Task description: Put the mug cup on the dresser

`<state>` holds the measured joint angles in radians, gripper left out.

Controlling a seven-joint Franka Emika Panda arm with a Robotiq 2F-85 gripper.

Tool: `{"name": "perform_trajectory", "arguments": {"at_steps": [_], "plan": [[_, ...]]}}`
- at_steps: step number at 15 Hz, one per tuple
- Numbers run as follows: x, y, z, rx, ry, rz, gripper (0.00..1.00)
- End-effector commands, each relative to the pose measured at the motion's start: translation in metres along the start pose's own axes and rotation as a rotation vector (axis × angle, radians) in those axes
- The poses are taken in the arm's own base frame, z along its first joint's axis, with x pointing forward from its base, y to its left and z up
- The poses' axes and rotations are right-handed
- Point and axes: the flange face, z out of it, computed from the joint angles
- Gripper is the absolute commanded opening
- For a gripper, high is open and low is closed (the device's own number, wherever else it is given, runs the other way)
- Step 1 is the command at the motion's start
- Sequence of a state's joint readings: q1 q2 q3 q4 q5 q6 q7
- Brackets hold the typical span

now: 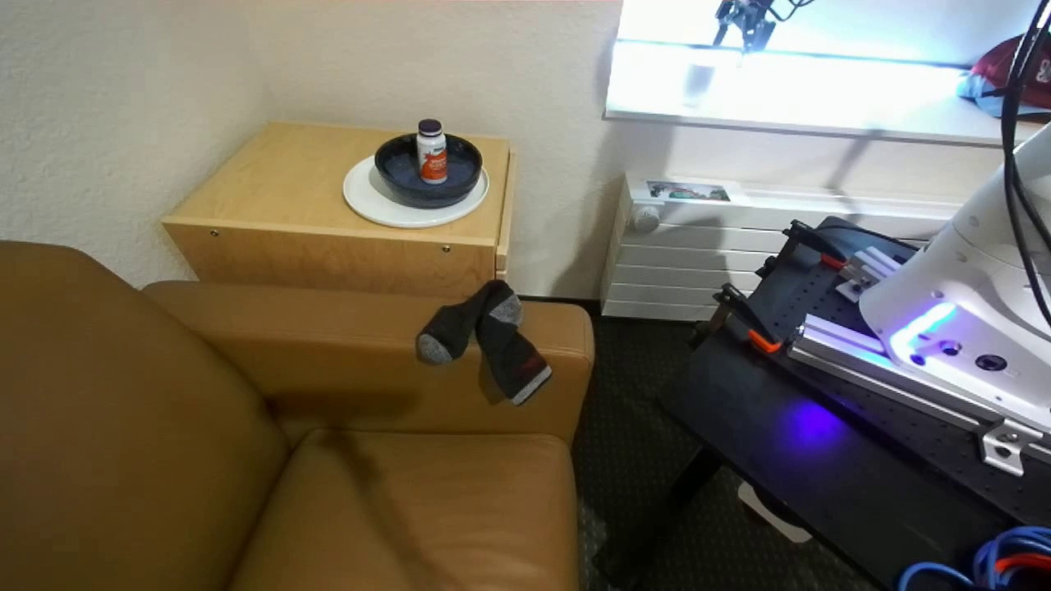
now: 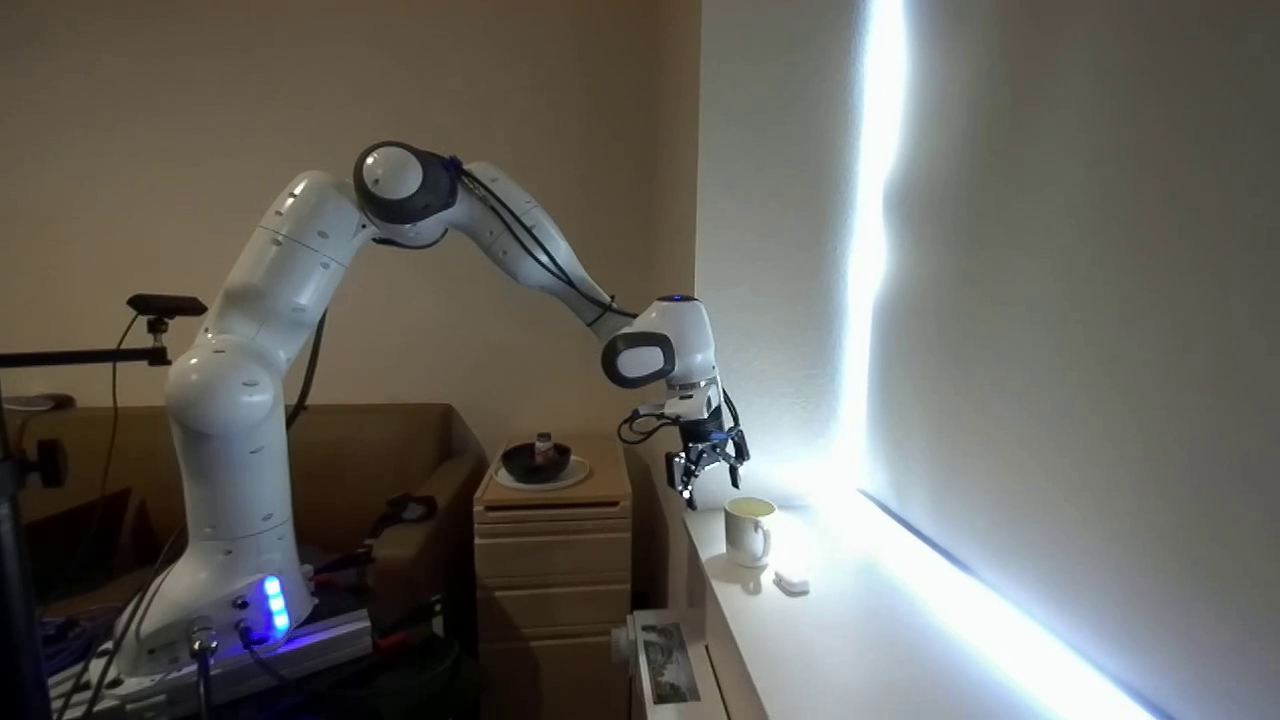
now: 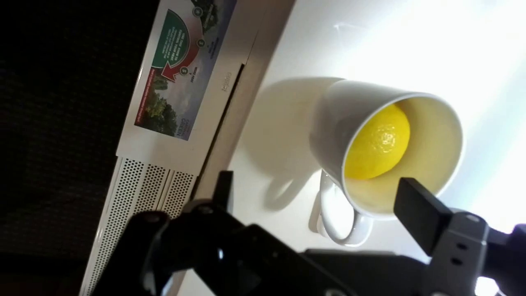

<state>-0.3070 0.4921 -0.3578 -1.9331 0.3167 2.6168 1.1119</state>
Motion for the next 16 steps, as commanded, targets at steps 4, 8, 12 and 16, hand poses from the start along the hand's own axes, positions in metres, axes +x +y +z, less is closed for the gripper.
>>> {"name": "perform_trajectory", "arguments": {"at_steps": [4,8,12,16], "plan": [[-0.029,-0.031,0.043,0.04,-0.015,0.095,1.0],[-0.04,-0.052,0.052,0.074,0.016,0.133,1.0],[-0.042,-0.049,0.051,0.067,0.009,0.122,1.0],[-0.032,-0.043,0.053,0.02,0.017,0.16,1.0]]}}
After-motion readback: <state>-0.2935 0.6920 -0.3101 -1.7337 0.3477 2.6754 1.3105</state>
